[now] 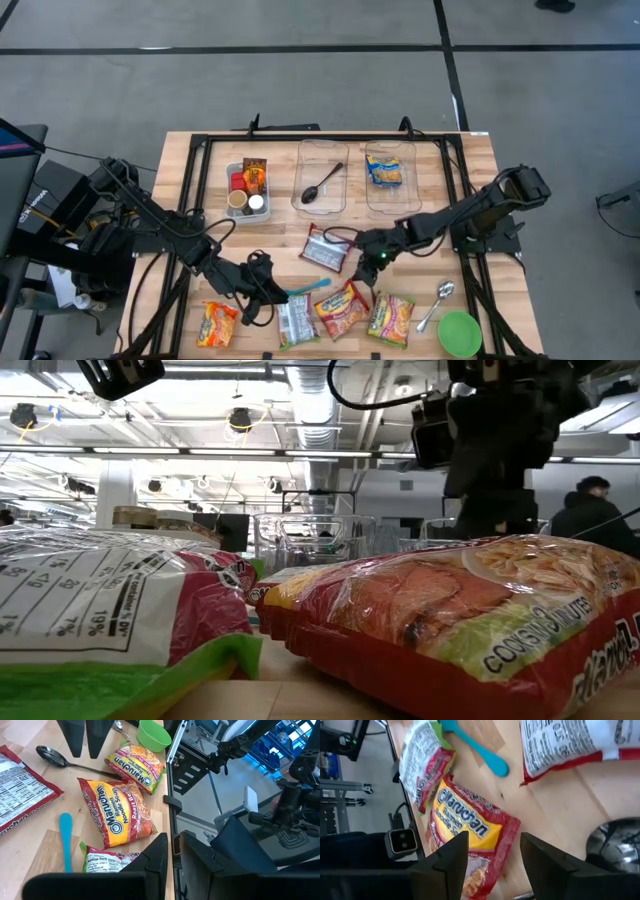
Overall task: Pick & Place Food Item
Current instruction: Put the bottom red noodle pack into the right transparent bin
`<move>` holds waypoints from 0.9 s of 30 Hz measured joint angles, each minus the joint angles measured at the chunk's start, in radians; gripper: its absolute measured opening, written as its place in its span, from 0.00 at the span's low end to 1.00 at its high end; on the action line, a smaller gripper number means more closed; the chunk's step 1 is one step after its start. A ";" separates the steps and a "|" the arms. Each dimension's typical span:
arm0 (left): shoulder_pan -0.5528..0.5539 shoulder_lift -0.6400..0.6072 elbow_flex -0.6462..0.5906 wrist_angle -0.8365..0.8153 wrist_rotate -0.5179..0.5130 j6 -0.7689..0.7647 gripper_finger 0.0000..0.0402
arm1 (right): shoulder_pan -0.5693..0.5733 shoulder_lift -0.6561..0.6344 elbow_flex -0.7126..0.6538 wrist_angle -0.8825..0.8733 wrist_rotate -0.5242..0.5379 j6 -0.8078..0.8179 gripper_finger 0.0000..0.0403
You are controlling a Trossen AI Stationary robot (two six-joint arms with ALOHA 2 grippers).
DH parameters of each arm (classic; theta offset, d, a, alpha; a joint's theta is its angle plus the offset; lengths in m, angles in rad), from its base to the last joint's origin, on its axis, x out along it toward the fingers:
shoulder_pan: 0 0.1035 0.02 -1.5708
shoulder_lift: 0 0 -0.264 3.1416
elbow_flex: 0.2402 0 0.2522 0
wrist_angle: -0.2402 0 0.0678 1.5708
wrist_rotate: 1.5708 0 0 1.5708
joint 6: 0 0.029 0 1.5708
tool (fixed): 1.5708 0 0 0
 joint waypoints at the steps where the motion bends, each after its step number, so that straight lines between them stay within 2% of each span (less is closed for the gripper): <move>1: 0.000 0.000 0.000 0.000 0.000 0.000 0.11 | 0.000 0.000 0.001 0.003 0.001 0.000 0.43; 10: 0.000 0.000 0.000 0.000 0.000 0.000 0.11 | 0.001 0.064 0.000 0.019 0.001 0.034 0.43; 14: 0.000 0.000 0.000 0.000 0.000 0.000 0.11 | 0.012 0.122 0.001 0.113 -0.008 0.060 0.43; 19: 0.000 0.000 0.000 0.000 -0.001 0.001 0.11 | 0.026 0.178 0.005 0.133 -0.038 0.109 0.43; 27: 0.000 0.000 0.000 0.000 -0.003 0.003 0.11 | 0.044 0.174 0.006 0.167 -0.032 0.139 0.43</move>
